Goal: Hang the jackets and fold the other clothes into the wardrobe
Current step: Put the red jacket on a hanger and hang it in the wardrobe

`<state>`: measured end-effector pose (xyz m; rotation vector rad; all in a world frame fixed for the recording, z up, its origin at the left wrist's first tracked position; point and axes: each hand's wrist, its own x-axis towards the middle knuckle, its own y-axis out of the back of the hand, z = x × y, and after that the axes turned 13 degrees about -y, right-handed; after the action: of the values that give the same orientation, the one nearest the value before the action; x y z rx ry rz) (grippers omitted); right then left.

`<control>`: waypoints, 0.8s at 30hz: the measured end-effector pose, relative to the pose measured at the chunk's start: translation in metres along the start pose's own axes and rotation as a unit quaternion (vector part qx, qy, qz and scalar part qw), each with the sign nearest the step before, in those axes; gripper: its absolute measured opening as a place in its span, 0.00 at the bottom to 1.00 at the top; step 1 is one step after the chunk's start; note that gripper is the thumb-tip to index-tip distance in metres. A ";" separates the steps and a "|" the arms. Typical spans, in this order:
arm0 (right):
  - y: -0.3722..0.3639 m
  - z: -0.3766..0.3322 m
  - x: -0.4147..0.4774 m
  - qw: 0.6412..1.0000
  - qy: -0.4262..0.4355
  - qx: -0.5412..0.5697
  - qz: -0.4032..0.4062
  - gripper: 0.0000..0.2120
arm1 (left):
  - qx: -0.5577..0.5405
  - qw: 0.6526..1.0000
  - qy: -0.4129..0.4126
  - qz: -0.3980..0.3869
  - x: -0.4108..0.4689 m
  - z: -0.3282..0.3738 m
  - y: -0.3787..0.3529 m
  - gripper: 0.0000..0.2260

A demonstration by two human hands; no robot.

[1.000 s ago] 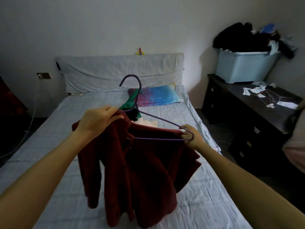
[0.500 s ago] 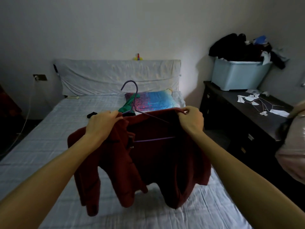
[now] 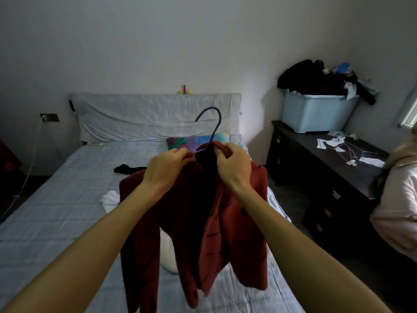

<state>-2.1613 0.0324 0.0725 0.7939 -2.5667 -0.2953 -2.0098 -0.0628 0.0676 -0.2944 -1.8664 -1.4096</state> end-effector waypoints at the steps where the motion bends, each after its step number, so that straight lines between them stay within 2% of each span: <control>1: 0.006 0.001 0.004 0.999 0.035 -0.017 -0.013 0.11 | -0.001 1.000 0.004 0.022 0.000 -0.004 0.004 0.22; 3: 0.020 0.002 0.012 0.994 0.082 -0.064 -0.036 0.17 | 0.002 0.998 0.010 0.058 -0.001 -0.010 0.013 0.21; 4: 0.026 0.002 0.017 0.994 0.076 -0.067 -0.048 0.18 | 0.007 0.997 0.012 0.072 -0.001 -0.012 0.017 0.21; 6: 0.035 0.004 0.027 0.987 0.089 -0.074 -0.109 0.17 | 0.005 0.995 0.020 0.094 0.000 -0.015 0.025 0.21; 8: 0.042 0.009 0.038 0.967 0.150 -0.146 -0.143 0.15 | 0.001 0.993 0.020 0.119 0.003 -0.016 0.032 0.19; 12: 0.054 0.004 0.050 0.949 0.174 -0.259 -0.039 0.10 | 0.004 0.990 0.014 0.141 0.018 -0.015 0.049 0.17; 15: 0.057 -0.005 0.053 0.934 0.198 -0.298 0.007 0.10 | 0.016 0.989 0.003 0.147 0.030 -0.017 0.057 0.11; 19: 0.064 -0.005 0.055 0.929 0.169 -0.327 0.037 0.12 | 0.040 0.987 0.026 0.155 0.030 -0.024 0.062 0.14; 22: 0.060 -0.002 0.055 0.920 0.128 -0.371 0.011 0.13 | 0.022 0.976 0.103 0.193 0.038 -0.025 0.071 0.15; 24: 0.056 -0.004 0.055 0.920 0.117 -0.375 0.000 0.13 | -0.008 0.967 0.114 0.227 0.048 -0.011 0.072 0.14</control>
<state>-2.2276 0.0463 0.1125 0.4899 -1.9768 -1.0348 -1.9950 -0.0583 0.1537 -0.5110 -1.4822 -1.0919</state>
